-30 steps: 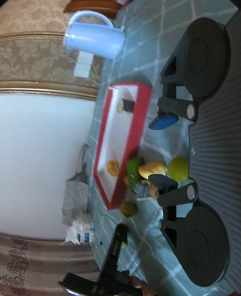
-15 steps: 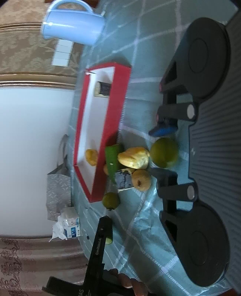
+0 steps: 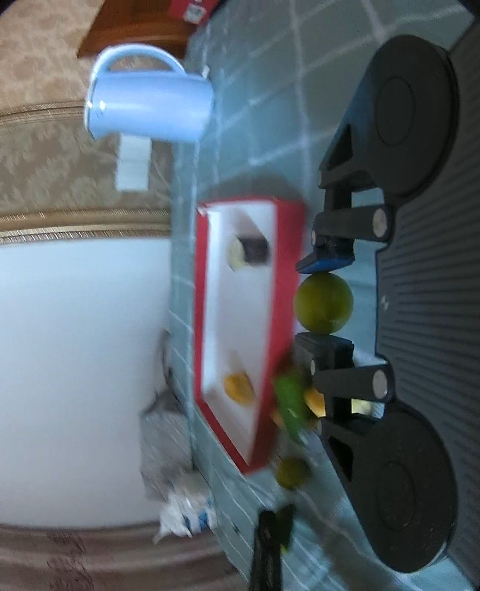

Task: Organize fruits
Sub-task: 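Grasp the lime with the right tool while the left tool lifts the cucumber, then carry the cucumber piece into the tray and release it with the left tool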

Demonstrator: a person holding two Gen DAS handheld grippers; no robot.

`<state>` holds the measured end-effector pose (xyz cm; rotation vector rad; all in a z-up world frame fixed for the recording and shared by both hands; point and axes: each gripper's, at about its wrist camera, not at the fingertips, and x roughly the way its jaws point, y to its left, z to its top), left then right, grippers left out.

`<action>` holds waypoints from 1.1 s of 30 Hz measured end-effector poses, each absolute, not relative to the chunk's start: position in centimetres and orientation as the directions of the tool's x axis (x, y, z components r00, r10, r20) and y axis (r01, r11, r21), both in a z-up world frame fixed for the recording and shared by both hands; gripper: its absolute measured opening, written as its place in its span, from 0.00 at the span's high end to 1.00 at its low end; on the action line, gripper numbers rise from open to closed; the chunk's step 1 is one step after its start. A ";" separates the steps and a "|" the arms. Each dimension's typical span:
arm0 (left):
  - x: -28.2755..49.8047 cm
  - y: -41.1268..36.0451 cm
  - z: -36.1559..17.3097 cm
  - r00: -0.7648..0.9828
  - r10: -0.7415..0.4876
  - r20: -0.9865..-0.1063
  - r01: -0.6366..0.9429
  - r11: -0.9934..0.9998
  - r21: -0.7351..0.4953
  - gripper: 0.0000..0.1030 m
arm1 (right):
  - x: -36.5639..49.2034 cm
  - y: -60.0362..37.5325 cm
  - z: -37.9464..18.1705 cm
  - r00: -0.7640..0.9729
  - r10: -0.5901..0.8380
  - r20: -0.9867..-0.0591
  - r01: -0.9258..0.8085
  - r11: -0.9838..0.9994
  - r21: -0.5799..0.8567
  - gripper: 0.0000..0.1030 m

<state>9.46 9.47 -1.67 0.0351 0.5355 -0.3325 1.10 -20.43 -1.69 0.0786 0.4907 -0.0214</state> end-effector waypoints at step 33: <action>6.6 6.8 -3.3 0.760 -0.209 -0.615 0.288 0.957 0.031 0.41 | 2.0 -21.6 -3.4 0.896 0.050 -0.442 0.014 0.990 0.139 0.69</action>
